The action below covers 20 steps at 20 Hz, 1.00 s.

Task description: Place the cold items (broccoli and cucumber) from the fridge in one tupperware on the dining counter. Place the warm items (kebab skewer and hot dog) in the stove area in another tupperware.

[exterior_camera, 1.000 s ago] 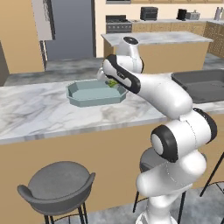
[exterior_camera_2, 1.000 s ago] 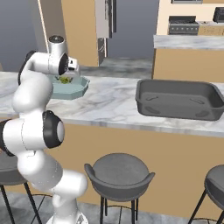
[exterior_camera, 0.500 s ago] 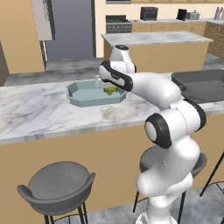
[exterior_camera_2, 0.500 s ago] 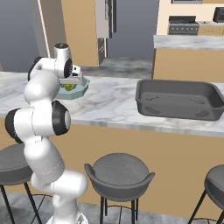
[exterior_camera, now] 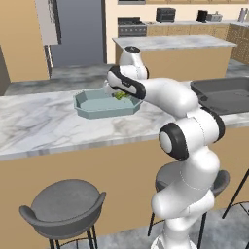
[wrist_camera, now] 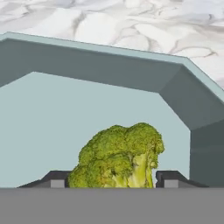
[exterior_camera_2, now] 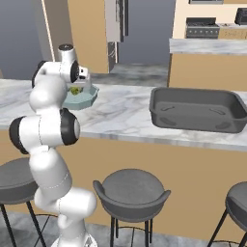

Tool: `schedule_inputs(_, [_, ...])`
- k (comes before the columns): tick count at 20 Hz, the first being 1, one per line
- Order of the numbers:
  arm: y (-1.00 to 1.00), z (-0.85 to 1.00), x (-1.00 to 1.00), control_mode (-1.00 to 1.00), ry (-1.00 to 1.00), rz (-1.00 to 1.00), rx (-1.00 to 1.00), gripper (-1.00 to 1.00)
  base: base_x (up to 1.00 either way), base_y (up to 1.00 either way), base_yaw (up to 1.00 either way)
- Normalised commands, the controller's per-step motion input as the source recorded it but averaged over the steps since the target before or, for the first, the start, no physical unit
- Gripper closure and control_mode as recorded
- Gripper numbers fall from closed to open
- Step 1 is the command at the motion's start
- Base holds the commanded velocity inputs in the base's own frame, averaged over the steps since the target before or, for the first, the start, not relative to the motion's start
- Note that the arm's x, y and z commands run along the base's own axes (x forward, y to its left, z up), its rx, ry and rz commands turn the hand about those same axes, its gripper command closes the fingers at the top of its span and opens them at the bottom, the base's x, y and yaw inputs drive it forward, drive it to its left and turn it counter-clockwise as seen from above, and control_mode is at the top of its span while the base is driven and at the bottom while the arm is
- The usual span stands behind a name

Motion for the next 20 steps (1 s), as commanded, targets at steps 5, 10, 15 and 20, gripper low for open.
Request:
schedule_inputs(5, [0.01,-0.05,0.61,-1.00,-0.25,0.01,0.00,-1.00,0.00,0.00,0.00])
schedule_inputs(10, [0.00,0.03,0.51,-1.00,-0.37,0.02,0.00,-1.00,0.00,0.00,0.00])
schedule_inputs(15, [0.00,0.85,-0.65,-1.00,-0.17,0.08,0.08,-1.00,0.00,0.00,0.00])
schedule_inputs(20, [-0.19,1.00,-1.00,-1.00,0.12,0.05,0.10,-1.00,0.00,0.00,0.00])
